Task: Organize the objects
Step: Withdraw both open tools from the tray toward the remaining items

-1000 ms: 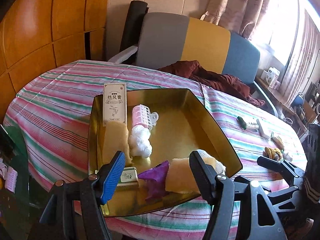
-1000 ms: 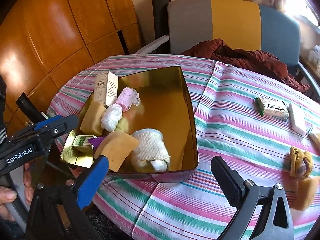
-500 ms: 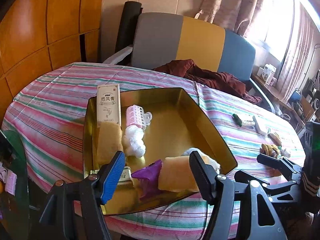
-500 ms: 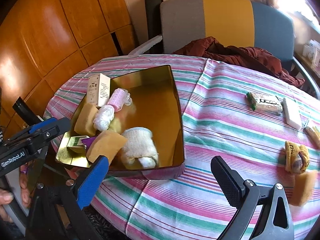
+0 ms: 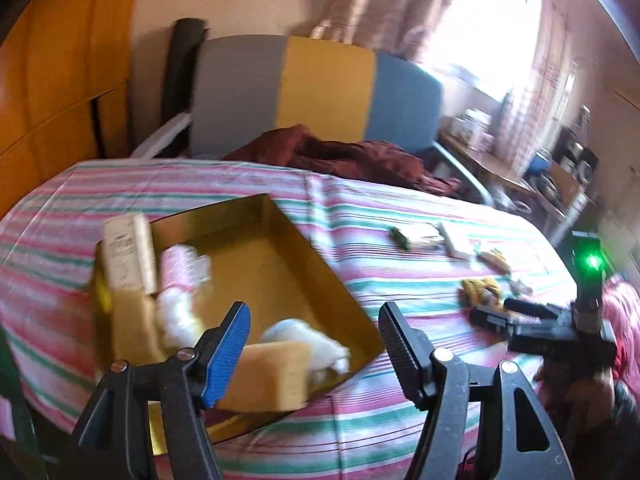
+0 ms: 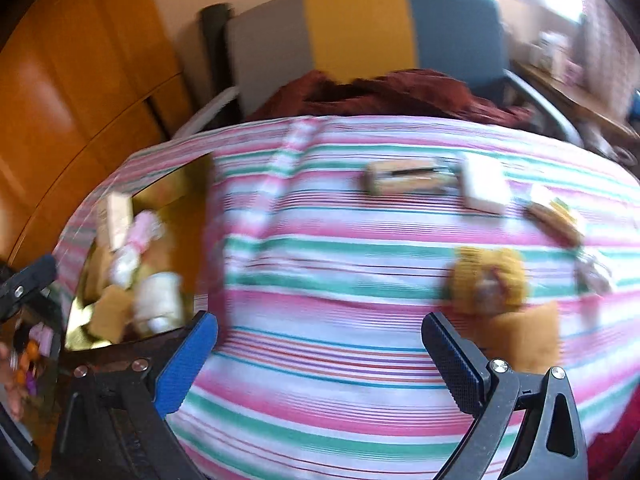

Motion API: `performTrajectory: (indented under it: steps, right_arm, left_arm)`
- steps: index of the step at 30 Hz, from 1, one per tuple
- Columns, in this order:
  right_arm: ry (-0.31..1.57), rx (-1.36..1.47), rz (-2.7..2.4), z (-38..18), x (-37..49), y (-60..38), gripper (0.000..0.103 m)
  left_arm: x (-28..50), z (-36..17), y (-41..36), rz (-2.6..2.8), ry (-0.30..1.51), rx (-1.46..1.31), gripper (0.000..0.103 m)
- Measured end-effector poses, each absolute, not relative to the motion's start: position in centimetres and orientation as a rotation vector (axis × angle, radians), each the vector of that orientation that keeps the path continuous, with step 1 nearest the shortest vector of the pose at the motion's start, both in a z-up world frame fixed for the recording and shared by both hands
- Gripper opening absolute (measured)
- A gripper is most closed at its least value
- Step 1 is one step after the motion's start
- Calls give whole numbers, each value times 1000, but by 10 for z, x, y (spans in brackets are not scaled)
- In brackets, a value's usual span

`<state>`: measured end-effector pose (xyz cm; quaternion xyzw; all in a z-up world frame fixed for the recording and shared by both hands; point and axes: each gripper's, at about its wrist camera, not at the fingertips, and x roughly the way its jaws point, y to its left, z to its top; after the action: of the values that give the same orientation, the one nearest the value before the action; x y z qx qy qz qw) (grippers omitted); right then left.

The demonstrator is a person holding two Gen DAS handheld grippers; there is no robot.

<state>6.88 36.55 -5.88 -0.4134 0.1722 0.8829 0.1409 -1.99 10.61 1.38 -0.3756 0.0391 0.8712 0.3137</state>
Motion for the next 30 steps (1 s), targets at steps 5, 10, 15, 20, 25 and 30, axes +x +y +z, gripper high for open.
performTrajectory:
  steps: [5, 10, 15, 20, 25, 30]
  right_arm:
    - [518, -1128, 2377, -48, 110, 440, 103]
    - [571, -1125, 2236, -53, 149, 506, 103]
    - [594, -1114, 2150, -67, 173, 537, 103]
    - [733, -1036, 2091, -80, 193, 561, 103]
    - [795, -1027, 2065, -85, 197, 569, 103]
    - [820, -1021, 2073, -85, 198, 573, 103]
  left_arm:
    - [-12, 15, 152, 2181, 178, -974, 67]
    - [-5, 6, 202, 2063, 244, -1002, 67]
    - [-1, -10, 247, 1970, 299, -1050, 67]
    - [1, -25, 299, 1873, 308, -1120, 67]
    - [-1, -39, 356, 1756, 264, -1184, 68]
    - [-9, -65, 401, 1688, 240, -1282, 70]
